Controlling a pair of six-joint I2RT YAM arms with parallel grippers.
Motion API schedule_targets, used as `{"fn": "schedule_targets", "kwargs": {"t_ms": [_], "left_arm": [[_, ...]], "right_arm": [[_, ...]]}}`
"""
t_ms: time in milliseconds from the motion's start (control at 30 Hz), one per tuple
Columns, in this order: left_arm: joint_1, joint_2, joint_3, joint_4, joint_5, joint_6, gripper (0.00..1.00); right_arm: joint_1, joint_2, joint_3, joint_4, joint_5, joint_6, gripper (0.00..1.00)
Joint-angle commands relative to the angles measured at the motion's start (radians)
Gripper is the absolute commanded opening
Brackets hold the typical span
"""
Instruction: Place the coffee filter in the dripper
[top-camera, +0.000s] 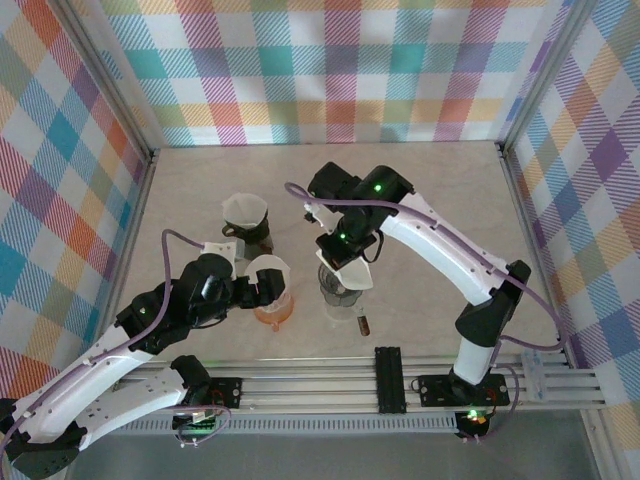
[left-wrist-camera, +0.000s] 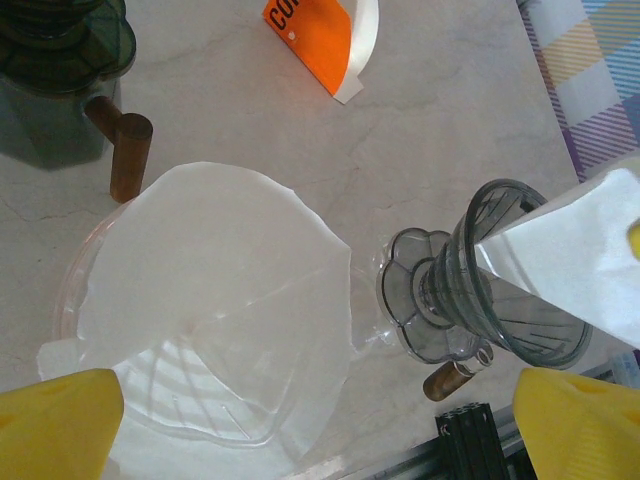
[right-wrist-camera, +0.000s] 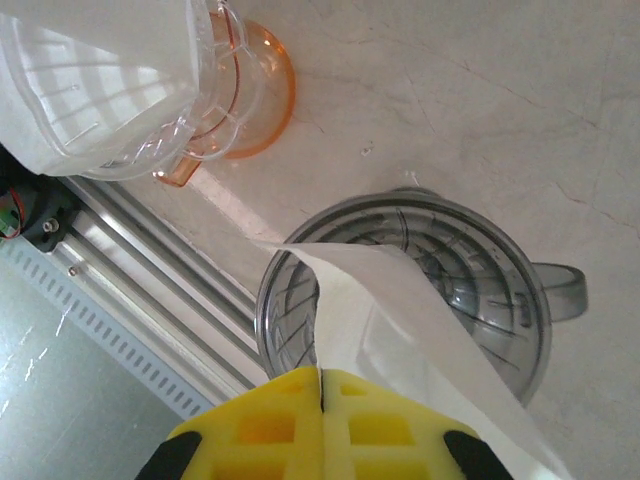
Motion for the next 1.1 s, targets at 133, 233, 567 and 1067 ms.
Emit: {"fn": "schedule_targets", "kwargs": {"t_ms": [133,233,567,1067], "left_arm": [[0.01,-0.022,0.017,0.007,0.015,0.02,1.0],[0.01,-0.023,0.013,0.012,0.019,0.019,1.0],[0.009,0.006,0.035,0.03,0.056,0.019,1.0],[-0.037,0.226,0.183,0.082,0.117,0.09,0.83]], "right_arm": [[0.004,-0.006,-0.118,0.112,0.006,0.008,0.0],[-0.002,-0.019,-0.17,0.152,0.021,0.019,0.0],[-0.008,-0.089,-0.228,0.226,0.003,0.042,0.22],[-0.017,-0.401,-0.47,0.382,0.1,0.12,0.54]]}}
